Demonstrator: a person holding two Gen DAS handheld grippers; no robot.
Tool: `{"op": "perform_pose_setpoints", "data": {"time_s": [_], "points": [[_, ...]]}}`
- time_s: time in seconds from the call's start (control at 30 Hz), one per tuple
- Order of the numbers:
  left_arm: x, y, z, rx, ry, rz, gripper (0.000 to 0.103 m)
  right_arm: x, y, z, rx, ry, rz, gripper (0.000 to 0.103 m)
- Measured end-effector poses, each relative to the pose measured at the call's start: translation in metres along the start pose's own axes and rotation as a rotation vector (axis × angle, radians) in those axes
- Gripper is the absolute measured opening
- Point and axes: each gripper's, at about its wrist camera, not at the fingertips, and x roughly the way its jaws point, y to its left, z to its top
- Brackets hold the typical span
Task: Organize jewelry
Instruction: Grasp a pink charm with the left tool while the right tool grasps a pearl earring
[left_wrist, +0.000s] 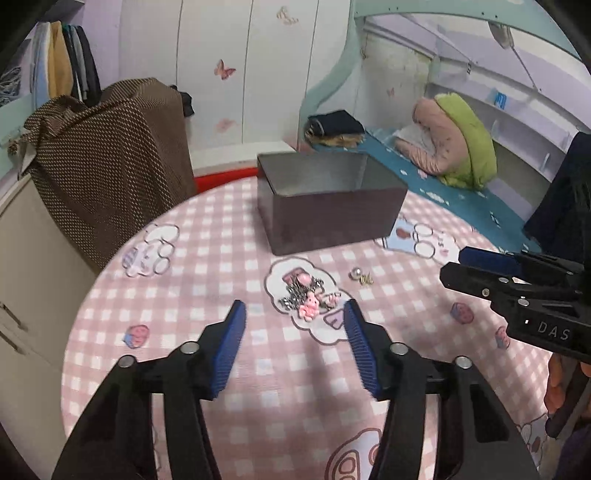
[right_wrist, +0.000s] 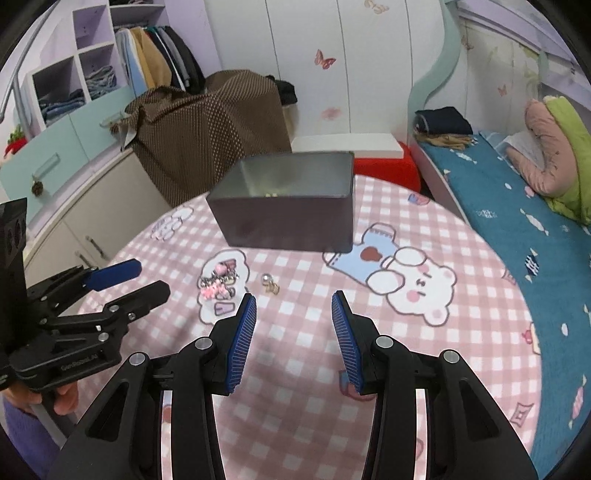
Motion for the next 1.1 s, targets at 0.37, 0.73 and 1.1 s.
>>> {"op": "perform_pose_setpoints", "data": {"time_s": [0.37, 0.73, 1.1], "points": [[0.042, -0.007, 0.004, 0.04, 0.1, -0.017, 0.033, 0.036, -0.003, -0.001, -0.001, 0.057, 0.028, 0.043], [0.057, -0.013, 0.009, 0.084, 0.113, 0.009, 0.01, 0.052, -0.002, 0.005, -0.013, 0.071, 0.036, 0.043], [0.045, 0.002, 0.007, 0.03, 0.099, -0.033, 0.005, 0.075, 0.014, 0.008, -0.077, 0.11, 0.019, 0.043]]}}
